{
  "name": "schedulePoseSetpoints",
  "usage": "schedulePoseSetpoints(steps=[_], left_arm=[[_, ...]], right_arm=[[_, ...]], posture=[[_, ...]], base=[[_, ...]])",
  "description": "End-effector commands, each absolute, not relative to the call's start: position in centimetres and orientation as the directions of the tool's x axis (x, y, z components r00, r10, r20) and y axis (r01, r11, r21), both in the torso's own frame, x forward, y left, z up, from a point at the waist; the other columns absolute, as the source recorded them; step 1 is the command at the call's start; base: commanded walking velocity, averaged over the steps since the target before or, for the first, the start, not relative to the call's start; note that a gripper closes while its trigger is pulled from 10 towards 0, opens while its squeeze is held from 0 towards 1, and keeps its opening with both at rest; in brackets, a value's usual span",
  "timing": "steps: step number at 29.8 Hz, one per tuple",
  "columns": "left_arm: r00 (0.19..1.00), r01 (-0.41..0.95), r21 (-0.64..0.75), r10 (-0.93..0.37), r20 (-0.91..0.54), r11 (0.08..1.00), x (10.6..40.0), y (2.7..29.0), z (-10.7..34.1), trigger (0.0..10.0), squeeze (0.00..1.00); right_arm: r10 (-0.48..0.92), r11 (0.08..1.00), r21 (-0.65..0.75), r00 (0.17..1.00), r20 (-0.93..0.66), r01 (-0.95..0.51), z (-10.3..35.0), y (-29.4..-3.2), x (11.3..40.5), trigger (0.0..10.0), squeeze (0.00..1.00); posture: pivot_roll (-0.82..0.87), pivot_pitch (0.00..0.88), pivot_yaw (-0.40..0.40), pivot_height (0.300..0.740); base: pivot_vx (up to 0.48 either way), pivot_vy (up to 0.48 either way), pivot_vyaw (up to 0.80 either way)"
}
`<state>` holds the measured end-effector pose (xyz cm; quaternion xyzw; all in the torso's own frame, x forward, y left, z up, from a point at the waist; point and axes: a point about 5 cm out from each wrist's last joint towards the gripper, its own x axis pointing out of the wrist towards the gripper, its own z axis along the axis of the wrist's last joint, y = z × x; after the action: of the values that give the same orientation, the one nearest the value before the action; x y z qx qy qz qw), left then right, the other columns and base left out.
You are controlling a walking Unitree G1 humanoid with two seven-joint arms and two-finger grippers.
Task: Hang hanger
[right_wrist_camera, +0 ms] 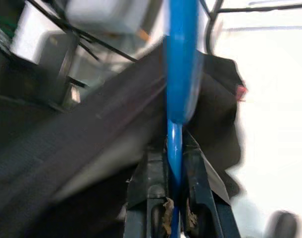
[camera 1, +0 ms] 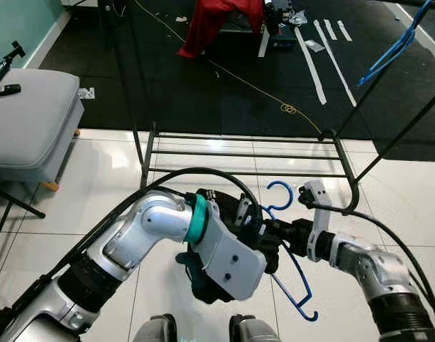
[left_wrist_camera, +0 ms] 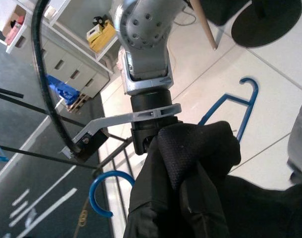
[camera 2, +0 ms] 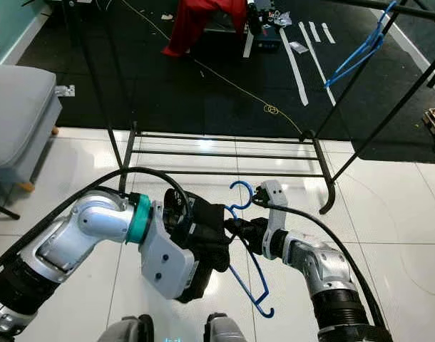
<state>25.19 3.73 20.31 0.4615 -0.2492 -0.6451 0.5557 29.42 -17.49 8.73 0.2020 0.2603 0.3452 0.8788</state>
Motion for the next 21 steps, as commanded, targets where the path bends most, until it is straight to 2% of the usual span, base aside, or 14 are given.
schedulePoseSetpoints(steps=[1,5,7,8,9,10,11,13,14,16,17,19,21], left_arm=[[0.030,0.456,0.848,-0.947,-0.319,-0.271,24.8,3.5,20.1,10.0,0.00],[0.032,0.442,0.854,-0.947,-0.319,-0.273,24.8,3.5,20.1,10.0,0.00],[0.030,0.431,0.860,-0.948,-0.316,-0.273,24.7,3.7,20.0,10.0,0.00],[0.027,0.425,0.866,-0.952,-0.304,-0.264,24.6,3.7,20.1,10.0,0.00],[0.027,0.425,0.866,-0.952,-0.304,-0.264,24.6,3.7,20.1,10.0,0.00],[0.029,0.421,0.872,-0.957,-0.287,-0.249,24.5,3.8,20.2,10.0,0.00],[0.029,0.421,0.872,-0.957,-0.287,-0.249,24.5,3.8,20.2,10.0,0.00],[0.035,0.422,0.880,-0.967,-0.254,-0.216,24.4,3.8,20.4,10.0,0.00],[0.035,0.422,0.880,-0.967,-0.254,-0.216,24.4,3.8,20.4,10.0,0.00],[0.049,0.426,0.883,-0.969,-0.240,-0.198,24.6,3.8,20.4,10.0,0.00],[0.049,0.426,0.883,-0.969,-0.240,-0.198,24.6,3.8,20.4,10.0,0.00],[0.065,0.423,0.885,-0.968,-0.243,-0.194,24.8,4.0,20.2,10.0,0.00],[0.079,0.410,0.895,-0.971,-0.227,-0.176,24.9,4.0,20.2,10.0,0.00]], right_arm=[[0.724,0.652,0.577,0.630,-0.281,-0.492,9.3,-17.5,29.5,10.0,0.00],[0.725,0.632,0.620,0.638,-0.260,-0.465,9.5,-17.4,29.5,10.0,0.00],[0.707,0.609,0.675,0.671,-0.224,-0.416,9.8,-17.5,29.8,10.0,0.00],[0.673,0.589,0.725,0.714,-0.193,-0.358,10.1,-17.7,30.2,10.0,0.00],[0.673,0.589,0.725,0.714,-0.193,-0.358,10.1,-17.7,30.2,10.0,0.00],[0.619,0.579,0.764,0.763,-0.186,-0.284,10.2,-18.1,30.7,10.0,0.00],[0.619,0.579,0.764,0.763,-0.186,-0.284,10.2,-18.1,30.7,10.0,0.00],[0.499,0.576,0.807,0.838,-0.221,-0.130,9.8,-18.8,31.5,10.0,0.00],[0.499,0.576,0.807,0.838,-0.221,-0.130,9.8,-18.8,31.5,10.0,0.00],[0.457,0.609,0.790,0.845,-0.276,-0.072,9.1,-18.6,31.4,10.0,0.00],[0.457,0.609,0.790,0.845,-0.276,-0.072,9.1,-18.6,31.4,10.0,0.00],[0.487,0.711,0.690,0.805,-0.339,-0.139,8.8,-17.6,30.6,10.0,0.00],[0.462,0.721,0.682,0.817,-0.346,-0.119,8.7,-16.9,30.5,10.0,0.00]], posture=[[-0.08,0.127,0.011,0.740],[-0.08,0.128,0.012,0.740],[-0.08,0.126,0.016,0.740],[-0.08,0.126,0.019,0.740],[-0.08,0.126,0.019,0.740],[-0.08,0.124,0.022,0.740],[-0.08,0.124,0.022,0.740],[-0.08,0.123,0.027,0.740],[-0.08,0.123,0.027,0.740],[-0.08,0.120,0.031,0.740],[-0.08,0.120,0.031,0.740],[-0.08,0.120,0.032,0.740],[-0.08,0.118,0.033,0.740]], base=[[0.000,0.000,0.00],[0.000,0.000,0.00],[0.000,0.000,0.00],[0.000,0.000,0.00],[0.000,0.000,0.00],[0.000,0.000,0.00],[0.000,0.000,0.00],[0.000,0.000,0.00],[0.000,0.000,0.00],[0.000,0.000,0.00],[0.000,0.000,0.00],[0.000,0.000,0.00],[0.000,0.000,0.00]])
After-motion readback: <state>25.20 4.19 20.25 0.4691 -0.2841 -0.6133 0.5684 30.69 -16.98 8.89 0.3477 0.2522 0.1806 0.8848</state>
